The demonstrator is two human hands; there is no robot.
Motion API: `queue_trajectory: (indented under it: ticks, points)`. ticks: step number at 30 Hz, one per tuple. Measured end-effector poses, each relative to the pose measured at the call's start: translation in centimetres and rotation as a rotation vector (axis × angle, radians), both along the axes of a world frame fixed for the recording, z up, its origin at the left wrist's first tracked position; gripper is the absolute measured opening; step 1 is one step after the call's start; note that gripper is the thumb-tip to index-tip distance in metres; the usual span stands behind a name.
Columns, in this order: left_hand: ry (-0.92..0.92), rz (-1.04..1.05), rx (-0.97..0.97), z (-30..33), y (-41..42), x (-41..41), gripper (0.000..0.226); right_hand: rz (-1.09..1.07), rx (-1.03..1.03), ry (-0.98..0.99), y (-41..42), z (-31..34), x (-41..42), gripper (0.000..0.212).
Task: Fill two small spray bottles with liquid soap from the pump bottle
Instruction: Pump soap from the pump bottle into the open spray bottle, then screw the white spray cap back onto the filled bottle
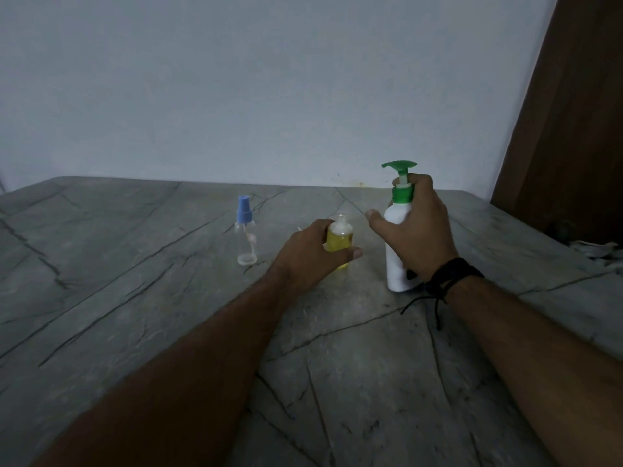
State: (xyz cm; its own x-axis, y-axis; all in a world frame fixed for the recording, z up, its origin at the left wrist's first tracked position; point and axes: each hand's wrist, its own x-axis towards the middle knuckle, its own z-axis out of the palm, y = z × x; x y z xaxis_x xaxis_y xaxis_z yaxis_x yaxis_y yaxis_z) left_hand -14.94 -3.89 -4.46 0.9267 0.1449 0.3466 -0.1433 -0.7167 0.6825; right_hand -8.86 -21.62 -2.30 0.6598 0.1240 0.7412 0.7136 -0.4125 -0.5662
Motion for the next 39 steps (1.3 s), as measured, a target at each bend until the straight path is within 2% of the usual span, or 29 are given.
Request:
queue_trajectory:
  ticks: [4, 7, 11, 17, 22, 26, 29, 32, 36, 39]
  points:
    - [-0.006, 0.019, -0.019, 0.2, 0.3, 0.0, 0.09, -0.045, 0.067, 0.024, 0.0, -0.3, 0.7, 0.065]
    - [-0.022, 0.049, -0.029, 0.4, 0.3, -0.1, 0.091, -0.083, 0.06, 0.023, 0.2, -0.5, 1.3, 0.071]
    - [-0.132, 0.107, 0.004, 0.5, 0.3, -0.3, 0.074, -0.098, 0.055, 0.031, 0.8, -0.3, 2.3, 0.08]
    - [-0.32, 0.193, -0.012, 1.4, 0.8, -1.0, 0.033, -0.17, -0.001, 0.044, 1.9, -0.1, 3.5, 0.09]
    - [-0.178, 0.194, 0.194, 1.6, 1.6, -1.1, 0.035, -0.223, -0.021, 0.041, 2.2, -0.1, 3.3, 0.097]
    - [-0.031, 0.135, 0.403, 1.6, 1.6, -1.2, 0.042, -0.176, -0.034, 0.075, 1.9, -0.4, 2.9, 0.109]
    - [0.023, 0.116, 0.459, 1.8, 1.6, -1.3, 0.041, -0.135, -0.014, 0.113, 1.6, -0.4, 2.5, 0.12]
    - [0.068, 0.102, 0.469, 2.1, 1.8, -1.3, 0.038, -0.147, -0.015, 0.13, 1.0, -0.2, 1.7, 0.116]
    - [0.098, 0.053, 0.497, 2.2, 1.9, -1.7, 0.037, -0.181, 0.027, 0.162, -0.2, 0.0, -0.3, 0.092]
    - [0.115, 0.012, 0.533, 2.3, 2.1, -2.0, 0.036, -0.242, -0.049, 0.063, -1.2, 0.0, -2.4, 0.079]
